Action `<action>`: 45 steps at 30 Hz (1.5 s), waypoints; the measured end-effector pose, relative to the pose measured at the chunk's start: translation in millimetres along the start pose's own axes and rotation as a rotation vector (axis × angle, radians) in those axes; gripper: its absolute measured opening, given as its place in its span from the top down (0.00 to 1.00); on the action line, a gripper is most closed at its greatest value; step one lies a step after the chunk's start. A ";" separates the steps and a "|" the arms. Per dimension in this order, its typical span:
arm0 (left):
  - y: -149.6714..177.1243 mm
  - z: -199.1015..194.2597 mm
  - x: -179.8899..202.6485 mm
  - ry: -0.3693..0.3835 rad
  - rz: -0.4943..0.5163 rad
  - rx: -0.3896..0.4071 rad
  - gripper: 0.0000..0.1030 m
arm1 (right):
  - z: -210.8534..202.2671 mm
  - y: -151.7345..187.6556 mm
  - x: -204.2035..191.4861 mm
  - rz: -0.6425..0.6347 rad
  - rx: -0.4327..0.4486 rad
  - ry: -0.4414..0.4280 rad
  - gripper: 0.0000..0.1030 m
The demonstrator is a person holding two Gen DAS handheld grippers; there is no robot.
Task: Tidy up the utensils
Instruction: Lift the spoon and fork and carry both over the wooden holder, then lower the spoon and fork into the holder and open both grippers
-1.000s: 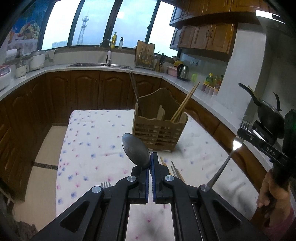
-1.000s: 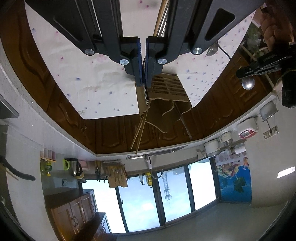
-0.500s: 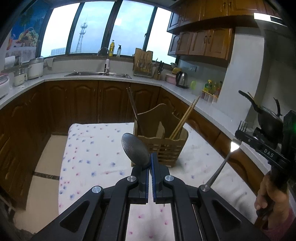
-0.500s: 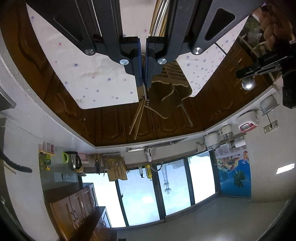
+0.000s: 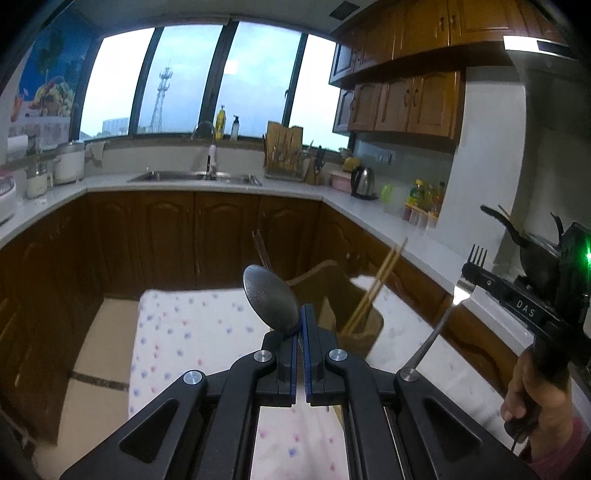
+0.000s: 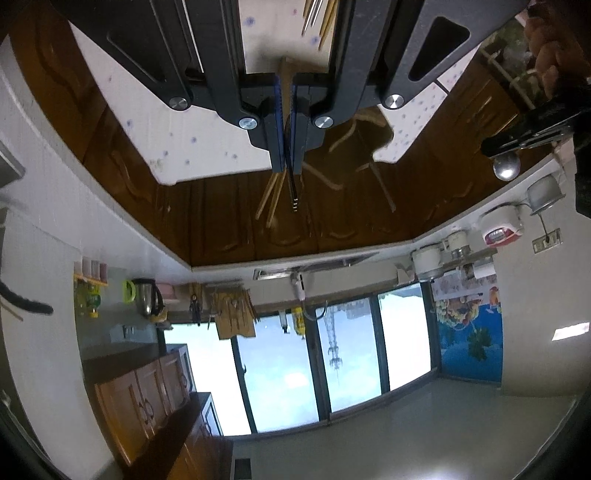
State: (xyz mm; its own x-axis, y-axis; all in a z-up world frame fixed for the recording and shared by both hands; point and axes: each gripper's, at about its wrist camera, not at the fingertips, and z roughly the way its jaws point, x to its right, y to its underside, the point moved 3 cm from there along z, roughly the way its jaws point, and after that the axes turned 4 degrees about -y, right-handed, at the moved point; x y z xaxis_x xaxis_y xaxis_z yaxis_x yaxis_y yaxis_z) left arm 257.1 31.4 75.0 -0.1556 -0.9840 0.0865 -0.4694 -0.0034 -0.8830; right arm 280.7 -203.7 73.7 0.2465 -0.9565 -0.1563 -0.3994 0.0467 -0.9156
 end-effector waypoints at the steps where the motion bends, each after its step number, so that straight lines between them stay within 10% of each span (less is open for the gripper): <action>1: -3.7 1.2 -0.9 -0.002 0.000 0.010 0.99 | 2.5 -4.7 0.2 -0.005 0.010 0.003 0.97; 16: -27.8 63.8 -5.2 -0.021 -0.003 0.076 0.99 | 45.1 -38.7 -2.1 -0.082 0.092 0.060 0.97; 45: -16.7 163.1 13.4 -0.105 0.058 -0.043 0.99 | 106.8 13.4 -3.5 -0.131 -0.059 0.068 0.97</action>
State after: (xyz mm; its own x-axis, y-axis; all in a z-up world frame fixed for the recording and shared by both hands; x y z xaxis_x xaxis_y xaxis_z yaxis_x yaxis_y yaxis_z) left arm 404.6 -10.8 15.7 -0.0926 -0.9956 -0.0152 -0.4997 0.0597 -0.8641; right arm 368.7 -169.0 22.5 0.2401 -0.9707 -0.0097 -0.4194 -0.0947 -0.9029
